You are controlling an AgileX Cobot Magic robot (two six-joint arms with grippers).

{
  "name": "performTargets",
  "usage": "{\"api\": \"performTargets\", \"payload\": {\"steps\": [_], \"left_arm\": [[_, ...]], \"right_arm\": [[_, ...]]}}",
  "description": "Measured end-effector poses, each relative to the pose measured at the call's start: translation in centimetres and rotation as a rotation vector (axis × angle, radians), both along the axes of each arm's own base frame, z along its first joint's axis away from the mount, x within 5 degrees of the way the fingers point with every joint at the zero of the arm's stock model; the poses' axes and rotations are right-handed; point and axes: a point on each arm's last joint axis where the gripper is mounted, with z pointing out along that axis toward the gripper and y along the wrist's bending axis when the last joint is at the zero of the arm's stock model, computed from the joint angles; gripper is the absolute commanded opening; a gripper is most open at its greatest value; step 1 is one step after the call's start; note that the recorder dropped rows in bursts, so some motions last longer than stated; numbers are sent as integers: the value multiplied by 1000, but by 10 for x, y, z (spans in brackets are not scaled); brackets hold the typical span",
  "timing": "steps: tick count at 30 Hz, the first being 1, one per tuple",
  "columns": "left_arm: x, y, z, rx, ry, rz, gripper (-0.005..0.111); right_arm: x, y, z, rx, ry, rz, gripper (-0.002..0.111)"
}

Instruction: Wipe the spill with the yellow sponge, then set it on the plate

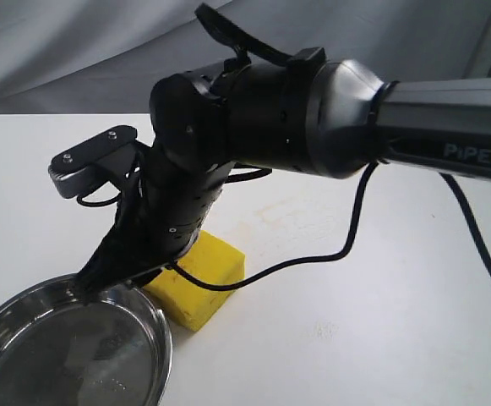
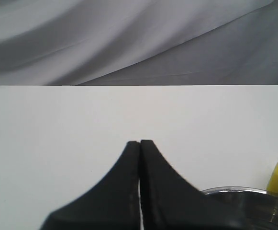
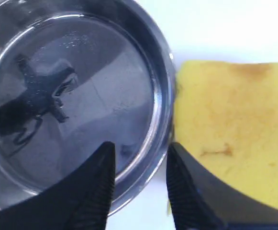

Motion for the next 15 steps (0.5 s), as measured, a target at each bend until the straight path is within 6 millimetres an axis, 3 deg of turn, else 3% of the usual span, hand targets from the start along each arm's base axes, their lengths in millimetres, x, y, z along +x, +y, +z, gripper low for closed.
{"api": "performTargets", "payload": {"steps": [5, 10, 15], "left_arm": [[0, 0, 0, 0, 0, 0, 0], [0, 0, 0, 0, 0, 0, 0], [0, 0, 0, 0, 0, 0, 0]], "right_arm": [[14, -8, 1, -83, -162, -33, 35], [18, -9, 1, -103, -203, -51, 35], [30, -13, -26, -168, -160, -77, 35]]}}
